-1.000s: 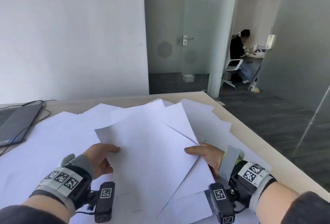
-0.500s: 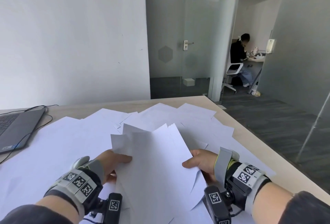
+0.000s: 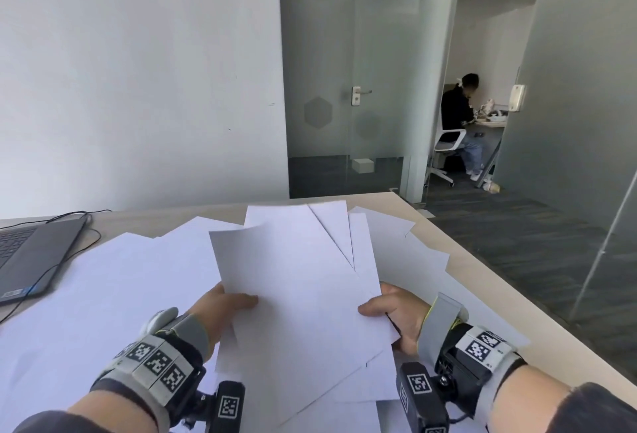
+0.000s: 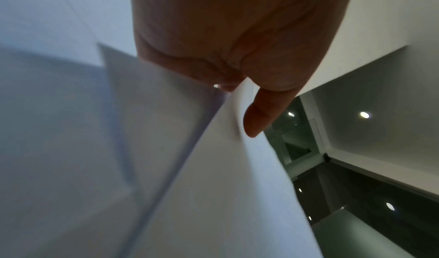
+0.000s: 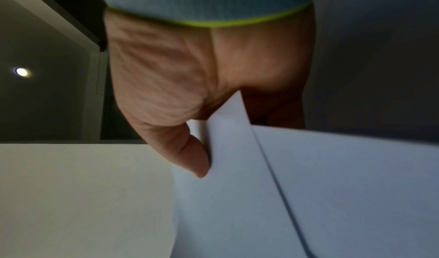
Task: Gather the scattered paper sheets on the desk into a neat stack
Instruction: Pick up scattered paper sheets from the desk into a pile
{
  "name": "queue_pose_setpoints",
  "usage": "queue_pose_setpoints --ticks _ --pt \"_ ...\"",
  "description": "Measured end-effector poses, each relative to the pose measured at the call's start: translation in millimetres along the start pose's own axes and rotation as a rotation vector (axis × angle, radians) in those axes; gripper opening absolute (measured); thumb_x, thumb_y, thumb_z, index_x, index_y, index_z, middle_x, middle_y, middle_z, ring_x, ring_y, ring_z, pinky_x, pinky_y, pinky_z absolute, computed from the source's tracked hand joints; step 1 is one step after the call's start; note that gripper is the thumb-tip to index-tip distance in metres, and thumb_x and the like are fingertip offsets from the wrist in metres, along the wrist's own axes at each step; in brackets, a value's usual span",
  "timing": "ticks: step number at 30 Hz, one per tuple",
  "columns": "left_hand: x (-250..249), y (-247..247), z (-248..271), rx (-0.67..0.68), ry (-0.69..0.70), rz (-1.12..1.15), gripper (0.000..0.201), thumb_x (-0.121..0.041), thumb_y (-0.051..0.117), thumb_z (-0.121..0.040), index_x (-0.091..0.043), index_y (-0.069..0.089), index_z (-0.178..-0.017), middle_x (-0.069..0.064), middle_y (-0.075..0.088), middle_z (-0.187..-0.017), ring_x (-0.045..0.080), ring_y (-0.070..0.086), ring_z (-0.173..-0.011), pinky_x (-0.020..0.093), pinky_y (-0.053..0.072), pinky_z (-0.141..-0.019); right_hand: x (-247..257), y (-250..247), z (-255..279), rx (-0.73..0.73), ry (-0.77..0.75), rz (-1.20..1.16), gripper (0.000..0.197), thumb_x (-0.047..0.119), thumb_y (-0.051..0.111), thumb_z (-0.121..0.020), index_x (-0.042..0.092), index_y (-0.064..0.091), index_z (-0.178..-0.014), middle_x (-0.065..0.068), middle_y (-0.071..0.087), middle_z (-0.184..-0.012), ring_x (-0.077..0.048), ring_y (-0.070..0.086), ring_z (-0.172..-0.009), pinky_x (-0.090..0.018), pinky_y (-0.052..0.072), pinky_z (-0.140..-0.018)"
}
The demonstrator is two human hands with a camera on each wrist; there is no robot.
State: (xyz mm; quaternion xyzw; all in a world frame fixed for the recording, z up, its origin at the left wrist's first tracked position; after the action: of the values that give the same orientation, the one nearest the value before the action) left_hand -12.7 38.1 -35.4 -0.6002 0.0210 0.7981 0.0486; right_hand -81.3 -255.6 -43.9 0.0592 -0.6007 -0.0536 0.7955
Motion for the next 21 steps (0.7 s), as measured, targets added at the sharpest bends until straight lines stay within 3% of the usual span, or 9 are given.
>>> queue_pose_setpoints --ticks 2,3,6,9,11,13,16,19,21 --pt "6 3 0 0.013 -0.046 -0.014 0.024 0.006 0.062 -0.091 0.001 0.064 -0.115 0.028 0.073 -0.107 0.045 0.069 -0.097 0.047 0.057 -0.080 -4 -1 4 -0.053 0.077 0.056 0.022 0.002 0.062 -0.084 0.004 0.069 -0.105 -0.016 0.073 -0.085 -0.030 0.069 -0.068 -0.029 0.054 -0.059" --pt "10 4 -1 0.010 -0.061 -0.039 0.024 0.009 0.059 -0.092 0.002 0.064 -0.115 0.029 0.072 -0.107 0.045 0.069 -0.096 0.047 0.057 -0.080 -6 -2 3 -0.084 0.101 0.101 0.017 0.005 0.063 -0.087 0.004 0.069 -0.103 -0.015 0.073 -0.083 -0.030 0.068 -0.067 -0.030 0.054 -0.061" --pt "14 8 -5 -0.012 -0.046 -0.140 0.031 0.014 0.059 -0.089 0.001 0.064 -0.117 0.030 0.071 -0.109 0.048 0.069 -0.099 0.059 0.055 -0.091 -10 -2 -3 -0.122 0.090 0.257 0.020 0.013 0.068 -0.090 0.003 0.070 -0.107 -0.014 0.076 -0.101 -0.030 0.070 -0.084 -0.031 0.054 -0.076" --pt "11 10 -4 -0.022 -0.027 -0.165 0.029 0.012 0.062 -0.088 -0.003 0.066 -0.113 0.027 0.073 -0.104 0.047 0.071 -0.095 0.060 0.056 -0.091 -7 3 -2 -0.102 0.036 0.320 0.011 0.003 0.065 -0.091 0.009 0.072 -0.097 -0.011 0.076 -0.097 -0.025 0.072 -0.079 -0.026 0.056 -0.068" --pt "6 10 -2 -0.045 0.009 -0.135 0.026 0.008 0.064 -0.089 -0.005 0.067 -0.111 0.023 0.075 -0.099 0.044 0.072 -0.090 0.058 0.057 -0.088 -2 4 -1 -0.112 -0.027 0.309 0.017 -0.001 0.063 -0.091 0.008 0.072 -0.101 -0.012 0.077 -0.101 -0.029 0.074 -0.086 -0.031 0.060 -0.074" --pt "-6 9 3 -0.065 0.086 -0.088 0.028 0.001 0.070 -0.085 -0.007 0.067 -0.112 0.019 0.077 -0.097 0.042 0.073 -0.089 0.058 0.058 -0.087 5 2 -1 -0.144 -0.130 0.240 0.022 -0.002 0.063 -0.091 0.008 0.072 -0.109 -0.014 0.076 -0.108 -0.034 0.073 -0.097 -0.040 0.059 -0.086" --pt "-35 9 15 -0.109 0.268 -0.002 0.035 -0.016 0.077 -0.073 -0.013 0.069 -0.107 0.014 0.078 -0.097 0.039 0.074 -0.089 0.057 0.059 -0.087 24 3 3 -0.154 -0.253 0.039 0.024 -0.002 0.066 -0.088 0.007 0.072 -0.110 -0.014 0.077 -0.106 -0.034 0.072 -0.100 -0.042 0.056 -0.089" --pt "-62 11 25 -0.148 0.420 0.072 0.019 -0.022 0.078 -0.085 -0.017 0.072 -0.102 0.007 0.079 -0.093 0.032 0.075 -0.085 0.047 0.061 -0.079 46 7 7 -0.158 -0.322 -0.049 0.038 0.014 0.079 -0.069 0.006 0.075 -0.106 -0.013 0.077 -0.105 -0.034 0.071 -0.105 -0.047 0.052 -0.099" --pt "-74 15 32 -0.139 0.480 0.119 0.015 -0.026 0.074 -0.091 -0.018 0.074 -0.103 0.004 0.080 -0.091 0.026 0.075 -0.081 0.039 0.059 -0.072 53 9 8 -0.172 -0.347 -0.044 0.041 0.023 0.082 -0.065 0.009 0.077 -0.103 -0.009 0.078 -0.105 -0.029 0.071 -0.107 -0.045 0.049 -0.104"
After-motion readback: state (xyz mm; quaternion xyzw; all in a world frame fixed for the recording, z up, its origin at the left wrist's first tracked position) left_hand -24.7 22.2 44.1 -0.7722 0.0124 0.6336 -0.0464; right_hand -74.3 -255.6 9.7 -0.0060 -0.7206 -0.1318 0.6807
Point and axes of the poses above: each hand's wrist, its own z-axis away from the middle knuckle, its own y-axis out of the palm, x = y × z, the point moved 4 cm from there along -z, towards the middle knuckle
